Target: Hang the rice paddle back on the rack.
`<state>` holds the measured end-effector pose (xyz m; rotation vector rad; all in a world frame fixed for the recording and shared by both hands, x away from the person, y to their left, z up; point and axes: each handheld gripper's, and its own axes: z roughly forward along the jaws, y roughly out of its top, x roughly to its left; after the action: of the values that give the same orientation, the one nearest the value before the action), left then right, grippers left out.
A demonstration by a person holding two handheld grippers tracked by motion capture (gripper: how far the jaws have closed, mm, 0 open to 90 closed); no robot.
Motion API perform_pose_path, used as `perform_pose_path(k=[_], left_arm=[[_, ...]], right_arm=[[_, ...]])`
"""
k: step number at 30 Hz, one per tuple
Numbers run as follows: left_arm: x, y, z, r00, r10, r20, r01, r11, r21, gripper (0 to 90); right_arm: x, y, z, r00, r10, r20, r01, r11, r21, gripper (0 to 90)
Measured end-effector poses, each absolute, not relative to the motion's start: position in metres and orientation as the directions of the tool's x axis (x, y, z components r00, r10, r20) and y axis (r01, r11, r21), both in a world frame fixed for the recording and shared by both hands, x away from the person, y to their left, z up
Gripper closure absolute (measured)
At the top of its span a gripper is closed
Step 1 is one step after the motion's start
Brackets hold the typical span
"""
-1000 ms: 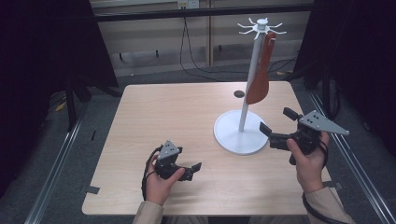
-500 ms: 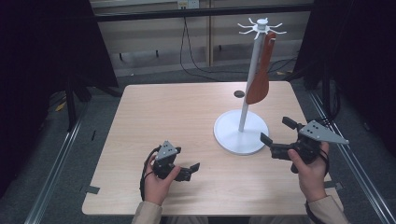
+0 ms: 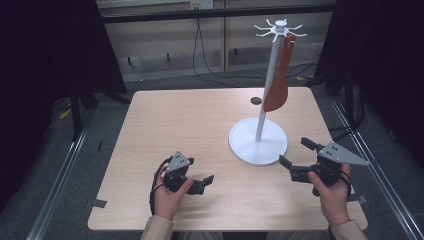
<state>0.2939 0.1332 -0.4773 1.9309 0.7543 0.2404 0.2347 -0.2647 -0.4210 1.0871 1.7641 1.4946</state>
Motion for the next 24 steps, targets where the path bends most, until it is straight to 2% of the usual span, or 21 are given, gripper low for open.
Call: perform_pose_path(k=[24], left_arm=[[0.294,0.134,-0.479,0.789,0.593,-0.163,0.404,-0.3,0.864,3.0]], right_arm=[[0.227,-0.272,-0.454,-0.502,0.861,0.079,0.26,0.063,0.963,4.1]])
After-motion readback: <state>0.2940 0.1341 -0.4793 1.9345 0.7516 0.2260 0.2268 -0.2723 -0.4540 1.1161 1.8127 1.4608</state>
